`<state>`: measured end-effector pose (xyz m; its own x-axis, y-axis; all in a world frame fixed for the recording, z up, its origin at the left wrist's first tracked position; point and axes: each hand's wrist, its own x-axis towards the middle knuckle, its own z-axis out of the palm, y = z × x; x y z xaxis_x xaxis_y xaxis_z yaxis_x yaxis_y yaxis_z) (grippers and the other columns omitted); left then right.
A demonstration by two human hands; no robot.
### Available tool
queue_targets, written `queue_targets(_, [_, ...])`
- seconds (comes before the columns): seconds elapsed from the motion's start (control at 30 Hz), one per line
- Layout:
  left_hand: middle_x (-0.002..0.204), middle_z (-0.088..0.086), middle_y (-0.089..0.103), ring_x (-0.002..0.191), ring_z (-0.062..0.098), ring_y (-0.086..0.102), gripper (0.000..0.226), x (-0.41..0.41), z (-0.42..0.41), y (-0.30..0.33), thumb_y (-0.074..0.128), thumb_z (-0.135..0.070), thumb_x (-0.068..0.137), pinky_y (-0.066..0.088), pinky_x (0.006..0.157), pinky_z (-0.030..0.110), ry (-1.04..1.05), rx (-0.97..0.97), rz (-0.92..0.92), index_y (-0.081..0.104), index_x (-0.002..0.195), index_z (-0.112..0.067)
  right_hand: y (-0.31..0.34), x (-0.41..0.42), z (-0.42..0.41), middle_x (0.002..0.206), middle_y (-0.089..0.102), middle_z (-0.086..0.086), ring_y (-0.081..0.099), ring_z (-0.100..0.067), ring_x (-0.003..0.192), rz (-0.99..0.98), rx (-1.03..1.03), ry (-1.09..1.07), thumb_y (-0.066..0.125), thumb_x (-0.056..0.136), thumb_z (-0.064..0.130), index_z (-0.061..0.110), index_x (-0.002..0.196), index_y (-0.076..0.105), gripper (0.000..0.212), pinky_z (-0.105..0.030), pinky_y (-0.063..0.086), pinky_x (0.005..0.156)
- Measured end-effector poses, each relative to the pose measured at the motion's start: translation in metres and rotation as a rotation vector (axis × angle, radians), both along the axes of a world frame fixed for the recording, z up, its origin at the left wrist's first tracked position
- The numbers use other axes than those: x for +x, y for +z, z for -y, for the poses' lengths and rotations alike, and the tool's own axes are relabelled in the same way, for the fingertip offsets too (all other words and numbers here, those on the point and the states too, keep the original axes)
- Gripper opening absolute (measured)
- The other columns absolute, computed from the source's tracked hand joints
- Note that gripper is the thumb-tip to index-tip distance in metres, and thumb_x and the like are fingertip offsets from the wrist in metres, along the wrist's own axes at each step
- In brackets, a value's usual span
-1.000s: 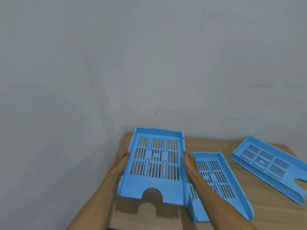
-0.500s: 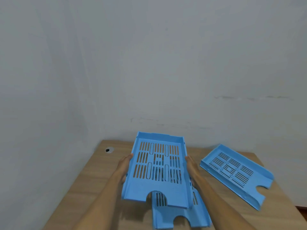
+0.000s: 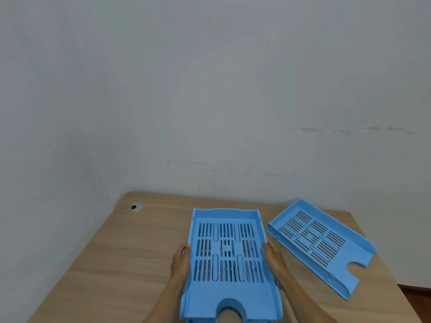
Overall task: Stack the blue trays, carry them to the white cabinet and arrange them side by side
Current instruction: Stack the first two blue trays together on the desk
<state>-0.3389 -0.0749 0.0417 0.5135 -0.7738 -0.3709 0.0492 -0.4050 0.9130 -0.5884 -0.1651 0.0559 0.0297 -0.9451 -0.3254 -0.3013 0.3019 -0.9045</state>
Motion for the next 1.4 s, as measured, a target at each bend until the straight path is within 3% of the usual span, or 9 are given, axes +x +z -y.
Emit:
queue_targets(0.17, [0.098,0.004,0.068,0.095,0.027,0.064,0.026,-0.011,-0.009,-0.001,0.039,-0.025,0.103,0.05,0.091,0.043,0.017,0.019,0.085,0.063,0.099,-0.016,-0.021,0.0,0.001,0.122,0.064,-0.003,0.057,-0.019,0.1,-0.023,0.007,0.01,0.035,0.105,0.022,0.023,0.134,0.056,0.035,-0.037,0.045,0.096])
queue_targets(0.43, [0.099,0.001,0.065,0.095,0.025,0.063,0.027,-0.011,-0.013,-0.018,0.034,-0.022,0.105,0.047,0.081,0.036,-0.003,0.063,0.193,0.059,0.11,-0.014,-0.04,0.008,0.002,0.134,0.06,-0.002,0.059,-0.024,0.117,-0.099,-0.014,0.073,0.039,0.103,0.017,0.024,0.142,0.046,0.041,-0.045,0.047,0.103])
queue_targets(0.53, [0.117,0.004,0.061,0.107,0.025,0.059,0.031,-0.01,-0.011,-0.023,0.033,-0.025,0.106,0.043,0.092,0.034,0.002,0.063,0.206,0.056,0.124,-0.014,-0.045,0.012,0.005,0.137,0.057,-0.005,0.057,-0.027,0.12,-0.141,-0.028,0.076,0.039,0.102,0.015,0.02,0.145,0.043,0.044,-0.045,0.045,0.104])
queue_targets(0.67, [0.107,0.001,0.061,0.097,0.022,0.061,0.022,-0.01,-0.006,-0.02,0.032,-0.022,0.106,0.041,0.083,0.029,-0.021,0.042,0.215,0.053,0.11,-0.021,-0.054,0.012,0.011,0.137,0.058,-0.004,0.057,-0.025,0.118,-0.16,-0.032,0.077,0.037,0.103,0.015,0.022,0.146,0.041,0.044,-0.044,0.046,0.103])
queue_targets(0.8, [0.128,0.011,0.062,0.116,0.032,0.058,0.039,-0.007,0.005,-0.037,0.03,-0.033,0.105,0.046,0.101,0.046,-0.056,0.086,0.234,0.052,0.13,-0.013,-0.053,0.007,0.015,0.13,0.059,-0.003,0.055,-0.018,0.106,-0.17,-0.038,0.093,0.035,0.104,0.013,0.019,0.145,0.042,0.042,-0.031,0.043,0.093])
queue_targets(1.0, [0.104,0.003,0.065,0.084,0.012,0.061,0.035,-0.015,0.009,-0.029,0.025,-0.027,0.107,0.043,0.081,0.032,-0.045,0.06,0.214,0.049,0.13,-0.018,-0.058,0.003,0.034,0.14,0.056,-0.007,0.054,-0.026,0.122,-0.197,0.011,0.14,0.036,0.105,0.021,0.022,0.148,0.038,0.044,-0.041,0.044,0.105])
queue_targets(1.13, [0.101,0.011,0.068,0.085,0.024,0.066,0.038,-0.01,0.016,-0.04,0.022,-0.033,0.106,0.051,0.078,0.038,-0.052,0.084,0.242,0.043,0.135,-0.018,-0.056,0.005,0.047,0.143,0.053,-0.006,0.053,-0.027,0.125,-0.238,0.051,0.191,0.034,0.105,0.022,0.022,0.151,0.031,0.047,-0.041,0.042,0.105])
queue_targets(1.27, [0.088,0.008,0.066,0.073,0.02,0.062,0.031,-0.011,0.022,-0.035,0.022,-0.028,0.107,0.046,0.063,0.028,-0.072,0.04,0.248,0.047,0.122,-0.016,-0.054,0.006,0.054,0.141,0.054,-0.007,0.053,-0.028,0.125,-0.245,0.039,0.194,0.033,0.105,0.019,0.021,0.151,0.031,0.046,-0.04,0.041,0.104])
queue_targets(1.4, [0.088,0.008,0.065,0.069,0.015,0.061,0.028,-0.004,0.03,-0.034,0.023,-0.027,0.107,0.047,0.059,0.026,-0.124,0.018,0.269,0.047,0.114,-0.015,-0.061,0.01,0.044,0.122,0.063,-0.007,0.064,-0.021,0.094,-0.26,-0.009,0.155,0.032,0.105,0.016,0.021,0.147,0.034,0.042,-0.037,0.053,0.08])
